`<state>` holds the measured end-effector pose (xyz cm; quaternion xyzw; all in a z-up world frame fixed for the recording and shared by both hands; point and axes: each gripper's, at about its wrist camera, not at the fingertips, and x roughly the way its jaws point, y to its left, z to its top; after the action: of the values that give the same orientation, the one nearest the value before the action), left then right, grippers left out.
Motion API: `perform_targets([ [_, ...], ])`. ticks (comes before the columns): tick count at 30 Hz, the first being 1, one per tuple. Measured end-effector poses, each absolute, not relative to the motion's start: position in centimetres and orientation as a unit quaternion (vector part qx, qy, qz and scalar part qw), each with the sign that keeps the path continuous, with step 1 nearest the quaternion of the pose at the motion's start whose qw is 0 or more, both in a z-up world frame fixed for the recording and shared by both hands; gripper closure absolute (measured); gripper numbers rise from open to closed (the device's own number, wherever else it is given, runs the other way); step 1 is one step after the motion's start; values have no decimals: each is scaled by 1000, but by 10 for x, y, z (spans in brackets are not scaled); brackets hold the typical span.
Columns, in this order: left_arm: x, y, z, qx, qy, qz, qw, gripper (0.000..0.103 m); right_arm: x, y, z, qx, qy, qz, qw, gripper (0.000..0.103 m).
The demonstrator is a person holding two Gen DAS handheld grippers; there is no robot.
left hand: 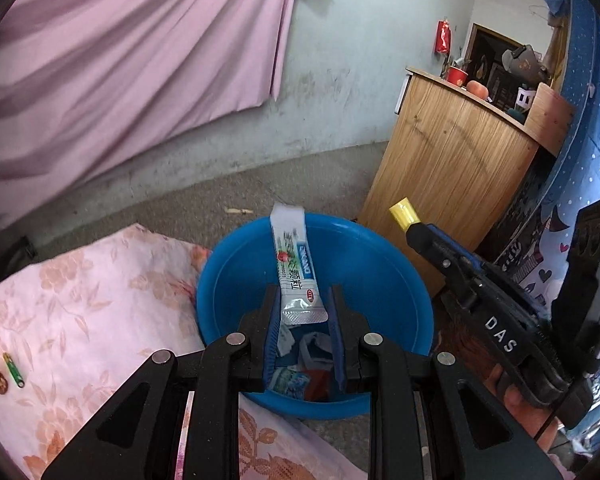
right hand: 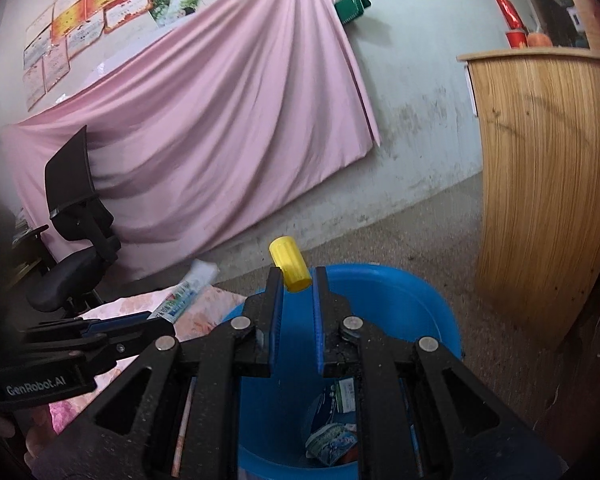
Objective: Collect trash
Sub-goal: 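Open both grippers to drop the tube and cap into the basin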
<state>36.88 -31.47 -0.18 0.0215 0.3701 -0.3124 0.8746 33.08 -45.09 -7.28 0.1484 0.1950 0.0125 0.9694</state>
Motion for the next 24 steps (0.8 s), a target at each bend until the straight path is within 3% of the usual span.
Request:
perform_targets([
  [4,375,-309,-2,18,385,-309,869,82,336,-451,-79,151,213,11,965,64],
  [7,378,-303,1,6,385,-302,872,74,337,-450,-81,150,220,10,964,64],
  [13,377,-281,8,-8,366,-274,889,69,334,-446,-72,143,211,9,967,63],
  [15,374,-270,12,-17,356,-265,896,62,331,-441,-68,135,205,10,969,58],
  [21,357,-231,29,-17,315,-229,921,45,323,-425,-50,129,176,20,976,32],
  [24,343,-201,39,-23,286,-200,937,24,319,-411,-39,128,156,33,979,22],
])
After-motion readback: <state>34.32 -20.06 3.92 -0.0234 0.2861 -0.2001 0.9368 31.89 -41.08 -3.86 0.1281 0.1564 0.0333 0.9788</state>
